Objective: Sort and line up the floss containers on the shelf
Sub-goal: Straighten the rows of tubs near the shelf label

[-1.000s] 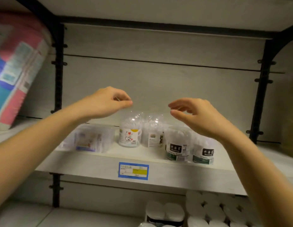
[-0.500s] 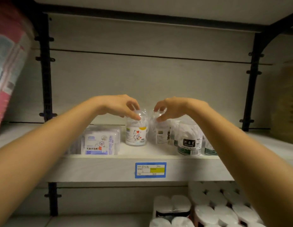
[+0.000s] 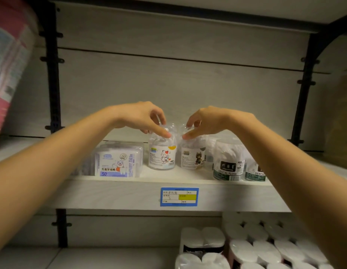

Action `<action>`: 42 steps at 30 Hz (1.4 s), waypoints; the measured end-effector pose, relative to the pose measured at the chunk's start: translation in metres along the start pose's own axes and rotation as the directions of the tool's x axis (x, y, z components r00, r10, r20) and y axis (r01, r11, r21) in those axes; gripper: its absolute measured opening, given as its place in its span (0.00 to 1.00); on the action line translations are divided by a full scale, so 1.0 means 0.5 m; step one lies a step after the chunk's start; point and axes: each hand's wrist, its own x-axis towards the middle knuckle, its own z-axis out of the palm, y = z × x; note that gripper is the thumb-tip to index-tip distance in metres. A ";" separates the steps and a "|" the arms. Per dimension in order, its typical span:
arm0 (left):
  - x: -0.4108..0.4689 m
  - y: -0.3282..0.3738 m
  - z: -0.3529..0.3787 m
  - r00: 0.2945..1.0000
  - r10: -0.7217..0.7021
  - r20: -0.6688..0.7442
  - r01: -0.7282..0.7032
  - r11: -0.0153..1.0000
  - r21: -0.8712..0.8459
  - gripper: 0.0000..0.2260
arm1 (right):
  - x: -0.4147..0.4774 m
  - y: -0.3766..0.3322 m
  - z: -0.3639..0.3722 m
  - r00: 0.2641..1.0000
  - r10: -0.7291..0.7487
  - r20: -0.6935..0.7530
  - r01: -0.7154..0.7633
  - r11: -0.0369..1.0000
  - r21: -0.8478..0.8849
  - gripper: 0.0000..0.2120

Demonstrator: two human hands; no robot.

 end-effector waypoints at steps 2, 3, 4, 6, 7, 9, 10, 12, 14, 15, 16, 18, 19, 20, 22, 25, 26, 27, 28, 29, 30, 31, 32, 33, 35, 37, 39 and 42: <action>-0.009 0.006 -0.007 1.000 0.005 0.004 -0.006 1.000 0.017 0.20 | -0.003 0.000 -0.005 1.000 -0.018 0.014 0.018 1.000 0.007 0.28; -0.013 0.010 -0.010 1.000 0.012 0.006 -0.012 0.999 0.030 0.19 | -0.006 -0.001 -0.009 0.999 -0.029 0.020 0.029 1.000 0.011 0.27; -0.016 0.013 -0.014 1.000 0.018 0.013 -0.018 0.999 0.042 0.19 | -0.011 -0.002 -0.014 0.999 -0.040 0.027 0.040 0.999 0.014 0.27; -0.023 0.018 -0.020 0.999 0.026 0.035 -0.028 0.998 0.051 0.19 | -0.020 -0.004 -0.022 0.998 -0.054 0.039 0.053 0.998 0.018 0.27; -0.026 0.021 -0.023 0.998 0.030 0.046 -0.032 0.998 0.047 0.19 | -0.025 -0.005 -0.026 0.997 -0.059 0.048 0.059 0.998 0.016 0.27; -0.032 0.028 -0.026 0.997 0.039 0.065 -0.042 0.998 0.045 0.19 | -0.037 -0.007 -0.035 0.996 -0.067 0.064 0.067 0.998 0.008 0.27; -0.035 0.031 -0.028 0.996 0.043 0.073 -0.047 0.998 0.051 0.19 | -0.044 -0.008 -0.039 0.995 -0.073 0.070 0.073 0.997 0.003 0.27; -0.039 0.038 -0.031 0.995 0.052 0.088 -0.059 0.995 0.076 0.18 | -0.054 -0.008 -0.047 0.993 -0.088 0.079 0.090 0.996 -0.014 0.28; -0.042 0.044 -0.034 0.993 0.060 0.103 -0.070 0.993 0.100 0.18 | -0.061 -0.010 -0.052 0.990 -0.103 0.093 0.106 0.994 -0.029 0.28; -0.043 0.045 -0.035 0.992 0.061 0.111 -0.073 0.991 0.109 0.18 | -0.064 -0.011 -0.055 0.989 -0.106 0.100 0.110 0.993 -0.035 0.28; -0.044 0.046 -0.036 0.991 0.059 0.119 -0.073 0.990 0.117 0.18 | -0.067 -0.012 -0.056 0.988 -0.108 0.106 0.113 0.993 -0.041 0.28; -0.044 0.047 -0.036 0.990 0.055 0.127 -0.072 0.989 0.130 0.18 | -0.073 -0.015 -0.059 0.988 -0.104 0.112 0.111 0.992 -0.055 0.28; -0.044 0.048 -0.036 0.990 0.053 0.133 -0.071 0.988 0.136 0.19 | -0.075 -0.017 -0.062 0.988 -0.098 0.118 0.106 0.993 -0.061 0.28; -0.046 0.049 -0.037 0.989 0.047 0.143 -0.067 0.988 0.142 0.20 | -0.078 -0.018 -0.064 0.987 -0.092 0.134 0.101 0.993 -0.065 0.28; -0.048 0.054 -0.042 0.985 0.027 0.169 -0.054 0.987 0.151 0.22 | -0.081 -0.019 -0.072 0.979 -0.087 0.187 0.096 0.994 -0.042 0.29; -0.022 0.043 -0.055 0.993 0.019 0.114 -0.029 0.995 0.091 0.24 | -0.058 -0.003 -0.083 0.986 -0.076 0.152 0.061 0.993 0.098 0.28; -0.002 0.034 -0.058 0.999 0.011 0.042 -0.014 0.997 0.077 0.23 | -0.037 0.006 -0.083 0.996 -0.058 0.069 0.050 0.992 0.116 0.25; 0.019 0.026 -0.060 1.000 0.003 -0.026 0.000 0.996 0.089 0.20 | -0.011 0.015 -0.080 0.999 -0.035 -0.016 0.037 0.995 0.089 0.23; 0.041 0.018 -0.059 0.998 -0.010 -0.064 0.018 0.992 0.128 0.17 | 0.016 0.023 -0.074 0.998 -0.015 -0.069 0.018 0.999 0.048 0.21; 0.060 0.011 -0.056 0.998 -0.027 -0.063 0.038 0.984 0.174 0.17 | 0.040 0.029 -0.065 0.997 0.000 -0.078 0.001 1.000 0.016 0.20; 0.078 0.005 -0.051 0.998 -0.050 -0.030 0.055 0.977 0.205 0.18 | 0.064 0.034 -0.055 0.999 0.013 -0.052 -0.012 1.000 0.004 0.21; 0.093 0.001 -0.045 0.997 -0.078 0.017 0.072 0.973 0.219 0.20 | 0.086 0.040 -0.044 0.999 0.031 -0.006 -0.031 1.000 0.003 0.23; 0.106 -0.002 -0.038 0.993 -0.103 0.062 0.087 0.970 0.226 0.21 | 0.105 0.045 -0.034 0.998 0.050 0.043 -0.050 0.999 -0.001 0.25; 0.116 -0.004 -0.031 0.988 -0.125 0.095 0.100 0.966 0.237 0.22 | 0.119 0.048 -0.026 0.993 0.068 0.093 -0.067 0.998 -0.011 0.27; 0.134 -0.010 -0.019 0.976 -0.169 0.140 0.129 0.959 0.254 0.23 | 0.139 0.054 -0.014 0.980 0.090 0.180 -0.089 0.996 -0.016 0.29; 0.145 -0.017 -0.007 0.967 -0.189 0.172 0.143 0.958 0.249 0.21 | 0.146 0.057 -0.008 0.965 0.087 0.249 -0.097 0.995 0.028 0.28; 0.151 -0.022 0.003 0.974 -0.157 0.162 0.110 0.958 0.266 0.19 | 0.149 0.057 -0.003 0.958 0.079 0.275 -0.107 0.990 0.089 0.26; 0.150 -0.023 0.010 0.988 -0.107 0.113 0.078 0.969 0.234 0.17 | 0.153 0.056 0.004 0.972 0.072 0.225 -0.110 0.981 0.160 0.23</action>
